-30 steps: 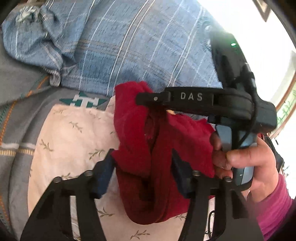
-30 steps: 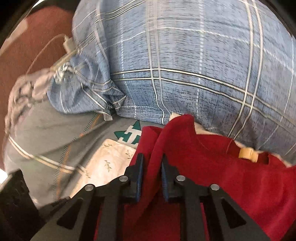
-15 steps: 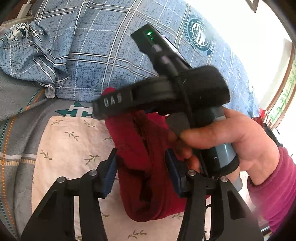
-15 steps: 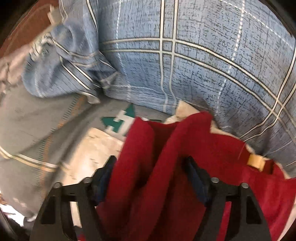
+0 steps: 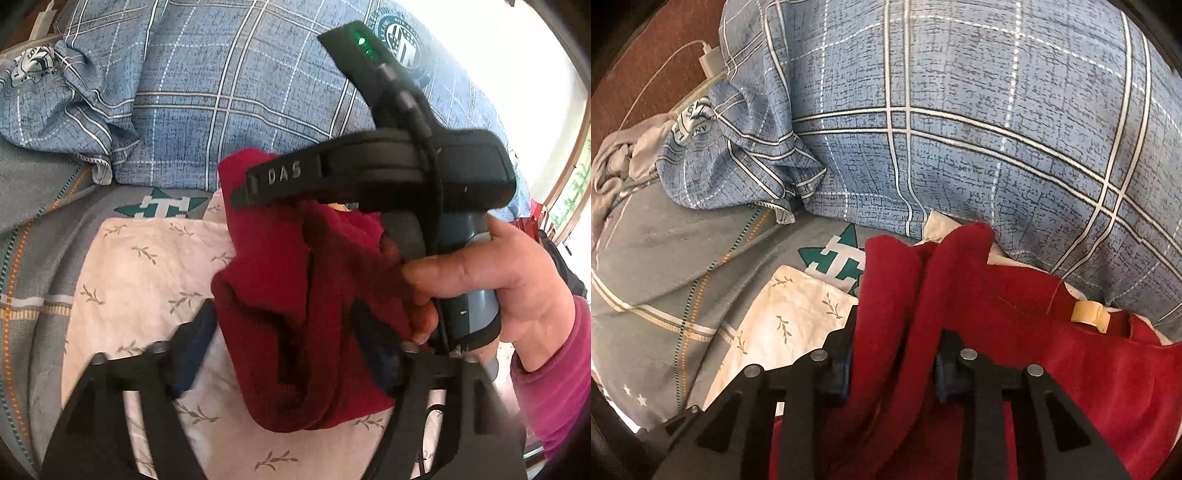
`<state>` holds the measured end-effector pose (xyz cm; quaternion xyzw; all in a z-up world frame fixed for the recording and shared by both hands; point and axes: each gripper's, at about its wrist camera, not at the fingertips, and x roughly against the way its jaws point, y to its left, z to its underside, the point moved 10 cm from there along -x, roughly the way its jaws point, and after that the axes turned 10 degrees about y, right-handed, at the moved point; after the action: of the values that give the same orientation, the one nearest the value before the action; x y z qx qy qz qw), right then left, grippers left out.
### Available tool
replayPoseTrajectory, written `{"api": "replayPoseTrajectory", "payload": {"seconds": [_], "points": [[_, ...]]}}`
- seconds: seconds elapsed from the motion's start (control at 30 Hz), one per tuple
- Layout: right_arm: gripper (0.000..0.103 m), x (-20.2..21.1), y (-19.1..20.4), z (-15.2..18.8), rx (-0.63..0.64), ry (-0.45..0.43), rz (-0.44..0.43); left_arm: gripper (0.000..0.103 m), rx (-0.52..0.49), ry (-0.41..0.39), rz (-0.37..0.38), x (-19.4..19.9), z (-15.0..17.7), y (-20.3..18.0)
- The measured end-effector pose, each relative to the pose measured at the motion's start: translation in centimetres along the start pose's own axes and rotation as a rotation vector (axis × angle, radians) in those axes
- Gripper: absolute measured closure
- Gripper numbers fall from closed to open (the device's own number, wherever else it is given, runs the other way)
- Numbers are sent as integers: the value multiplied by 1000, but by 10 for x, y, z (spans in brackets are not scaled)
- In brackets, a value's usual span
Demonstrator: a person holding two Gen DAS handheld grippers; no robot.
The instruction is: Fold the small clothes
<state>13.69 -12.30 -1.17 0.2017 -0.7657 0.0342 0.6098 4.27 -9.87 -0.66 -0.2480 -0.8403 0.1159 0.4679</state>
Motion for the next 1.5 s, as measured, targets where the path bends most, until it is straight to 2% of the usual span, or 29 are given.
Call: {"api": "replayPoseTrajectory", "payload": {"seconds": [0.2, 0.3, 0.53, 0.77, 0.93, 1.5], "points": [[73, 21, -6, 2, -35, -33, -48, 20, 4, 16, -10, -11, 6, 0], [76, 34, -11, 5, -46, -70, -49, 73, 29, 20, 24, -12, 5, -1], [77, 86, -24, 13, -41, -186, -44, 78, -23, -44, 24, 15, -6, -40], [77, 128, -64, 25, -87, -221, -28, 79, -75, -42, 40, 21, -20, -89], [77, 136, -82, 35, -131, -230, -43, 79, -102, -23, 11, 17, -21, -104], [78, 153, -119, 55, -170, -237, -27, 80, -136, 4, -5, 6, -25, -135]]}}
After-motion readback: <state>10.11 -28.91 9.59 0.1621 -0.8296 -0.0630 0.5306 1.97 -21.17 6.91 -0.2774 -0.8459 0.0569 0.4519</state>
